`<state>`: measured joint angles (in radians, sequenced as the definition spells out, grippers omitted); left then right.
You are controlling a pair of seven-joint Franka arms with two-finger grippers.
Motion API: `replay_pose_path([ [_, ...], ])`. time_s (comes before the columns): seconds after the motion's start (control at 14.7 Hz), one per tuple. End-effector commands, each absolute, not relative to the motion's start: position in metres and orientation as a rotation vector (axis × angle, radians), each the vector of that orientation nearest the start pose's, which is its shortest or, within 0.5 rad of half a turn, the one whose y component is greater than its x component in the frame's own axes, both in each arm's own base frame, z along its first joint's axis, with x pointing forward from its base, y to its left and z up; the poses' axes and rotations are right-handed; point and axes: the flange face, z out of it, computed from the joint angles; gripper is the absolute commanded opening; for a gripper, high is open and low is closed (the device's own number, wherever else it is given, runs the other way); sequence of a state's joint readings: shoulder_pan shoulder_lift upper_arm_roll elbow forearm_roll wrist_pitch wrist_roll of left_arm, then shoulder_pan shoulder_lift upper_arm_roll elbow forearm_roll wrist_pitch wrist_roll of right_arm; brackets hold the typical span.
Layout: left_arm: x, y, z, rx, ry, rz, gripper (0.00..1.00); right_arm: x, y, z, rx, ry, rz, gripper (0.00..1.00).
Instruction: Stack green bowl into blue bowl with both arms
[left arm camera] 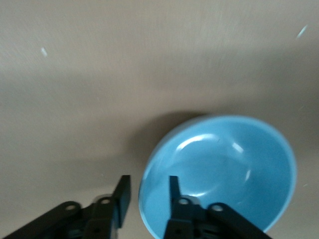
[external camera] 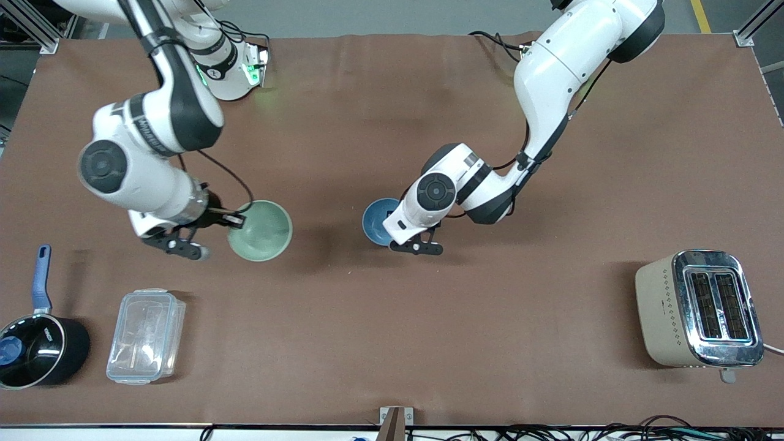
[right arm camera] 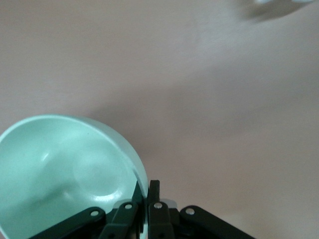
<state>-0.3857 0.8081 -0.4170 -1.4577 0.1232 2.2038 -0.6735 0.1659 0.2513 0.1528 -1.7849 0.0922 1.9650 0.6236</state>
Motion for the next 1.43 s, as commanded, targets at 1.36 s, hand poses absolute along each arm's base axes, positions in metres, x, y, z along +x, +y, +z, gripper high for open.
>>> replay_pose_path([
  [1.36, 0.607, -0.104, 0.614, -3.069, 0.268, -0.047, 1.00, 0.488, 0.446, 0.260, -2.946, 0.789, 0.136, 0.02],
])
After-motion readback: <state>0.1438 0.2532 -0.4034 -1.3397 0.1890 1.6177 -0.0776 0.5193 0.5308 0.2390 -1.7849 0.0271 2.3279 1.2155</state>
